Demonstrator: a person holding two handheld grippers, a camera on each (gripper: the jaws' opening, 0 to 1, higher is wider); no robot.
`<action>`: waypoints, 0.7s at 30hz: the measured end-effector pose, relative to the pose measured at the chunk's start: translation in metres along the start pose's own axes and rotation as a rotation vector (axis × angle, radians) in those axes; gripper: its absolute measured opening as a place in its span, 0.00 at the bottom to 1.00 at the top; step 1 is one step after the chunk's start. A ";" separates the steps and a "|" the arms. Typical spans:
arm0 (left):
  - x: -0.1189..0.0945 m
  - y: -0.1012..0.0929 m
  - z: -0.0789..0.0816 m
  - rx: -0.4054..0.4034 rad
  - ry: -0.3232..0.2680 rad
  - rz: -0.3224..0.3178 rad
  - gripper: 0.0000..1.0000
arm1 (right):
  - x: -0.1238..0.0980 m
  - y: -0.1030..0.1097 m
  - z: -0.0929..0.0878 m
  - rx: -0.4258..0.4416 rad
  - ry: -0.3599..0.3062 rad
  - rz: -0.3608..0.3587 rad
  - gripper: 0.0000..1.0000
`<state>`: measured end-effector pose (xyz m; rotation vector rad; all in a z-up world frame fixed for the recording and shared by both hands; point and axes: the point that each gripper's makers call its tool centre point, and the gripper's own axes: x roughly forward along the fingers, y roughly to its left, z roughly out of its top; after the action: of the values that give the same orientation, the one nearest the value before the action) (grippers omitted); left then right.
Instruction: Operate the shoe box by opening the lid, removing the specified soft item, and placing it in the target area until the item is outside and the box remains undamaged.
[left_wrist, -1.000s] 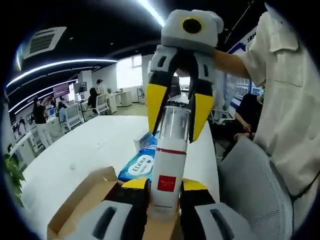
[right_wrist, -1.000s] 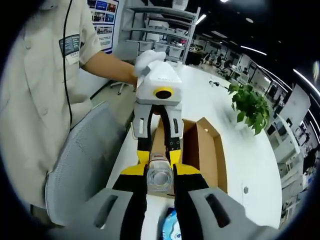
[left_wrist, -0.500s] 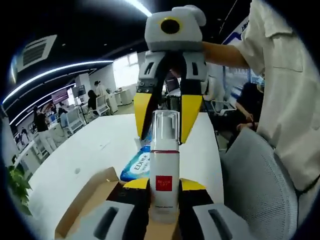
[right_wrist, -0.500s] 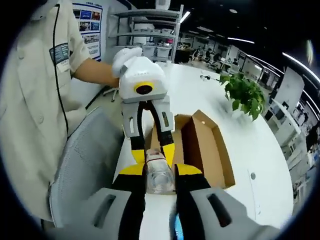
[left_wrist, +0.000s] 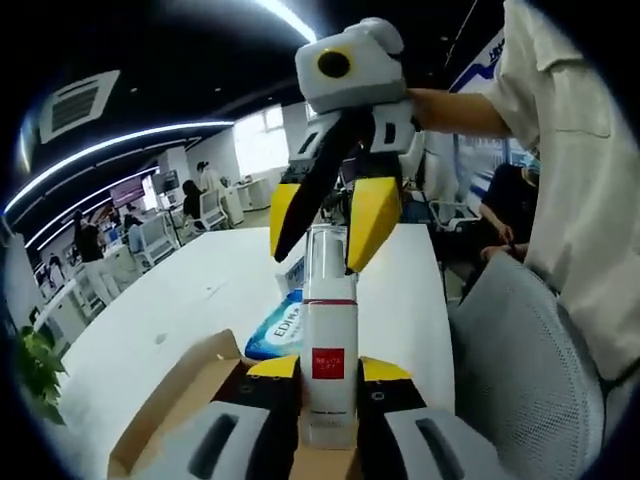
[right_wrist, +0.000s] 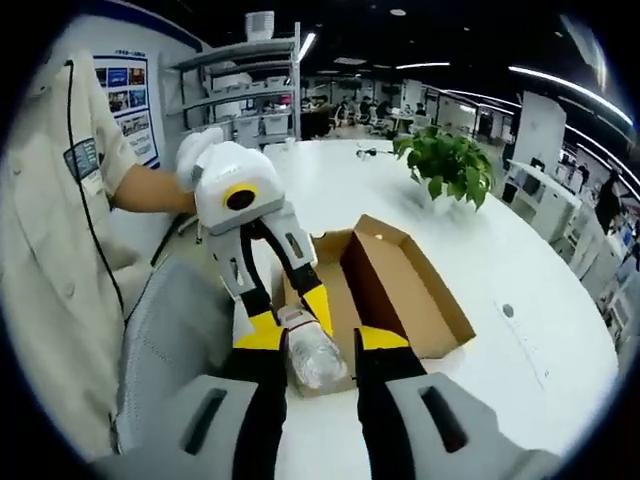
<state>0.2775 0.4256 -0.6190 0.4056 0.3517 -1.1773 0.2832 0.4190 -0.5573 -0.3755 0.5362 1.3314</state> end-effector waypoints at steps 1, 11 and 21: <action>0.000 0.002 -0.001 0.004 0.001 0.008 0.20 | -0.001 -0.001 0.000 0.017 -0.002 -0.006 0.25; -0.002 0.009 -0.004 0.057 0.009 0.072 0.20 | 0.000 -0.010 -0.012 0.243 -0.001 -0.044 0.26; -0.005 0.014 -0.002 0.123 -0.006 0.134 0.20 | 0.013 -0.005 -0.021 0.371 0.014 -0.028 0.23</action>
<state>0.2889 0.4349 -0.6162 0.5244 0.2436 -1.0714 0.2865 0.4168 -0.5817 -0.0858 0.7712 1.1730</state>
